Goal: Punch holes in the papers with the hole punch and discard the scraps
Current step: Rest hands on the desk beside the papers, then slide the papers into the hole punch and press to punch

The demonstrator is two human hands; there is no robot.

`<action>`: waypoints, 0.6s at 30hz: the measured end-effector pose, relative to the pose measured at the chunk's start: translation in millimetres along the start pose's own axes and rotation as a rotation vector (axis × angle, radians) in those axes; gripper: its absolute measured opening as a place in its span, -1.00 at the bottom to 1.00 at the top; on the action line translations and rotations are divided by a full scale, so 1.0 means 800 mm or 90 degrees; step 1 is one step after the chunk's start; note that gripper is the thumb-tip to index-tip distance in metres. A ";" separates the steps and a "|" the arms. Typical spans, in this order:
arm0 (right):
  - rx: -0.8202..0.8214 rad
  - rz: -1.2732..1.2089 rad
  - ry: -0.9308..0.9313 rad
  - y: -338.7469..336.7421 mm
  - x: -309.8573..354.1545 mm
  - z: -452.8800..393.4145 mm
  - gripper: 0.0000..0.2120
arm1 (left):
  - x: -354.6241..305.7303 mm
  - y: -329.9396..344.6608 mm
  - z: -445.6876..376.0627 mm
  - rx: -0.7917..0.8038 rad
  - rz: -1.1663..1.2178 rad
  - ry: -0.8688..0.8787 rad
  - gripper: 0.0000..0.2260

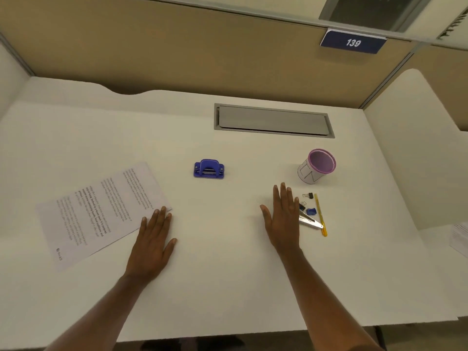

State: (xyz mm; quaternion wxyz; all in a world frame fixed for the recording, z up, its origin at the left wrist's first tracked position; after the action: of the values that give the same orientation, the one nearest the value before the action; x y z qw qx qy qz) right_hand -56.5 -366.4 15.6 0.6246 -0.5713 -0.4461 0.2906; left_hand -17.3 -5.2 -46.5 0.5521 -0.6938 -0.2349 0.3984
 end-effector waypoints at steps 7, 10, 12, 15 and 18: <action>0.020 -0.093 -0.139 0.018 0.110 0.018 -0.39 | 0.001 -0.033 0.005 -0.018 -0.012 -0.061 -0.41; 0.030 -0.120 -0.180 0.022 0.159 0.029 -0.39 | 0.013 -0.049 0.011 -0.031 0.006 -0.089 -0.42; 0.041 -0.138 -0.195 0.026 0.189 0.036 -0.39 | 0.025 -0.057 0.019 -0.046 0.019 -0.098 -0.42; 0.070 -0.171 -0.215 0.035 0.235 0.041 -0.41 | 0.052 -0.069 0.032 -0.061 0.025 -0.107 -0.42; 0.129 -0.222 -0.196 0.046 0.277 0.041 -0.42 | 0.085 -0.085 0.041 -0.072 0.035 -0.125 -0.42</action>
State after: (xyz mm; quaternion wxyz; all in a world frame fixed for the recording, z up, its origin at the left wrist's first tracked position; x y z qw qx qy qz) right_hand 15.6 -151.4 28.3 0.6444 -0.3692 -0.5961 0.3052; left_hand 3.2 85.0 -4.1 0.4753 -0.6874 -0.2908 0.4658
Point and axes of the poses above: each hand's wrist, its own z-axis away from the middle knuckle, its own y-axis out of the palm, x = y × z, the point moved 5 cm from there along -z, towards the middle knuckle, and after that the axes turned 6 degrees about y, right-handed, at the moved point
